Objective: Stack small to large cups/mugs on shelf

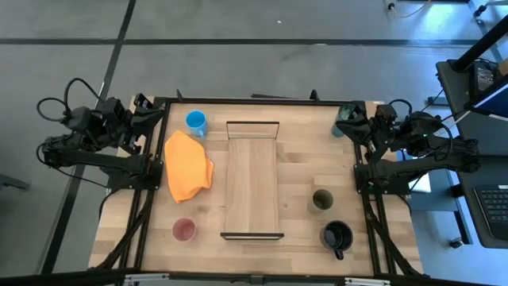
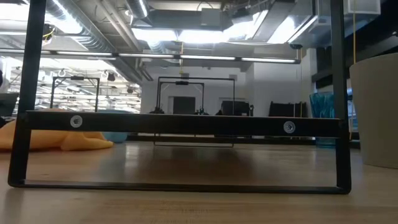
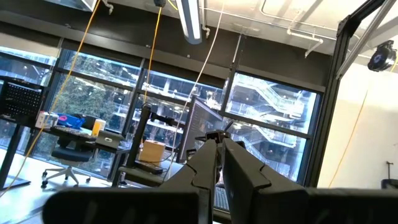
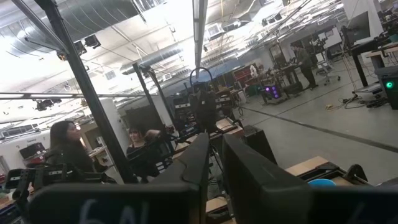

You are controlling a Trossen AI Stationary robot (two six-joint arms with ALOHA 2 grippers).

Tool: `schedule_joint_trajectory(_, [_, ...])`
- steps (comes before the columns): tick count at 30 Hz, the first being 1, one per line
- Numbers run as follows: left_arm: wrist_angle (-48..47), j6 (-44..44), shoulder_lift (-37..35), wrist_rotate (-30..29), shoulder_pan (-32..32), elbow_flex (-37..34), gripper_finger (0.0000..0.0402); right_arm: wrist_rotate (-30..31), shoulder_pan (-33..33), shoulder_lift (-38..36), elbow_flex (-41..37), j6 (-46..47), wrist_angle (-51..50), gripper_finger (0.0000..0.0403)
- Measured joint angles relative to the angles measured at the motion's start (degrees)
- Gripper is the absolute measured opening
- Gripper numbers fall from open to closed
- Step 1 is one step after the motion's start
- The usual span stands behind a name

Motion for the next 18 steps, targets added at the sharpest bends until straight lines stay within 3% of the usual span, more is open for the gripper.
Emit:
schedule_joint_trajectory(8, [0.0, 0.0, 0.0, 0.0, 0.0, 0.0, 0.0022, 0.0, 0.0, 0.0, 0.0, 0.2, 0.5, 0.0050])
schedule_joint_trajectory(18, [0.0, 0.0, 0.0, 0.0, 0.0, 0.0, 0.0022, 3.4, 0.0, -0.1, 0.0, 3.5, 12.5, 0.0050])
